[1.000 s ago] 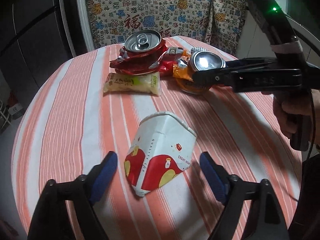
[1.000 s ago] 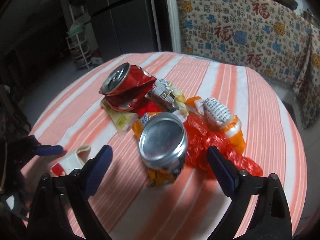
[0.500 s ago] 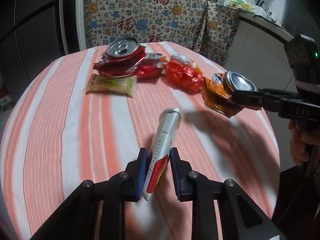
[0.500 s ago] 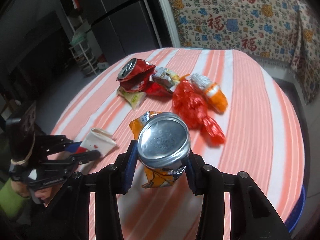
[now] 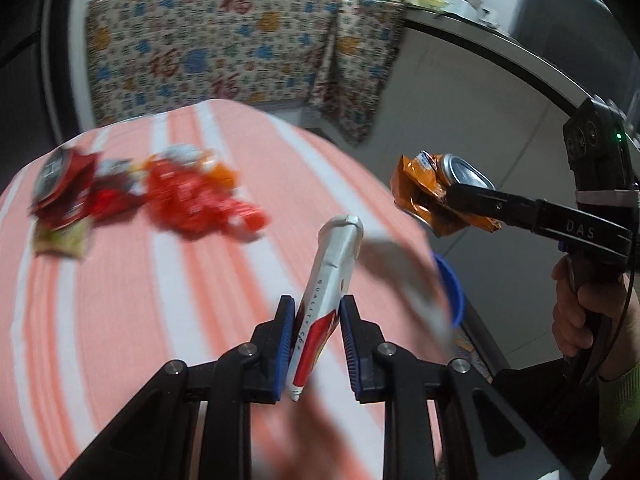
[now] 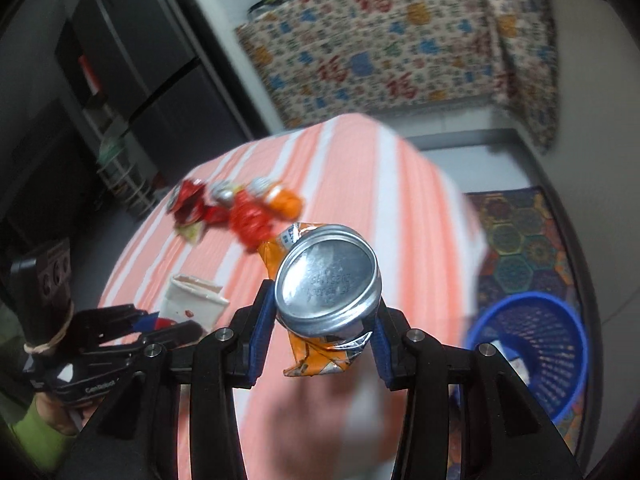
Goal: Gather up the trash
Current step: 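Carry both items over the blue wastebasket and open both tools to drop them, then bring both tools back above the table toward the red cans, then grasp the crushed red Coca-Cola can with the left tool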
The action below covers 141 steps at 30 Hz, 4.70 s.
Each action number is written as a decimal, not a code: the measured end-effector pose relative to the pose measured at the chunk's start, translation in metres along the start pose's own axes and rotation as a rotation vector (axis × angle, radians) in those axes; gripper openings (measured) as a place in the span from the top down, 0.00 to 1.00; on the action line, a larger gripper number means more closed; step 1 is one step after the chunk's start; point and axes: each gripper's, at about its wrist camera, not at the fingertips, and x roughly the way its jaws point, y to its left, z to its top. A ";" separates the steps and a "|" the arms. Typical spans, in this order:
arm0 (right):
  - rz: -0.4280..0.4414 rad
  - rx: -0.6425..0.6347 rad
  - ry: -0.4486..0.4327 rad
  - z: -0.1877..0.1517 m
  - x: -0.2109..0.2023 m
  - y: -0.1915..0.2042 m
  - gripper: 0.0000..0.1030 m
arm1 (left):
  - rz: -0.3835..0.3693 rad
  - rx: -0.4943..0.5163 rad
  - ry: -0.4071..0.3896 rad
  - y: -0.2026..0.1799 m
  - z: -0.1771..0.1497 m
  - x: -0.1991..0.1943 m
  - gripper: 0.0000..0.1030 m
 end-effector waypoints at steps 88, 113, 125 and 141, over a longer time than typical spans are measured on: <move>-0.135 -0.379 0.212 -0.042 0.133 0.107 0.06 | 0.405 -0.153 0.020 0.191 -0.047 -0.002 0.02; -0.130 -0.382 0.208 -0.038 0.136 0.111 0.00 | 0.566 -0.404 -0.029 0.283 -0.051 -0.044 0.01; -0.130 -0.381 0.207 -0.037 0.138 0.110 0.00 | 0.317 -0.277 -0.162 0.212 -0.057 -0.069 0.01; -0.124 -0.383 0.207 -0.038 0.138 0.110 0.00 | 0.431 -0.408 -0.069 0.186 0.002 0.002 0.28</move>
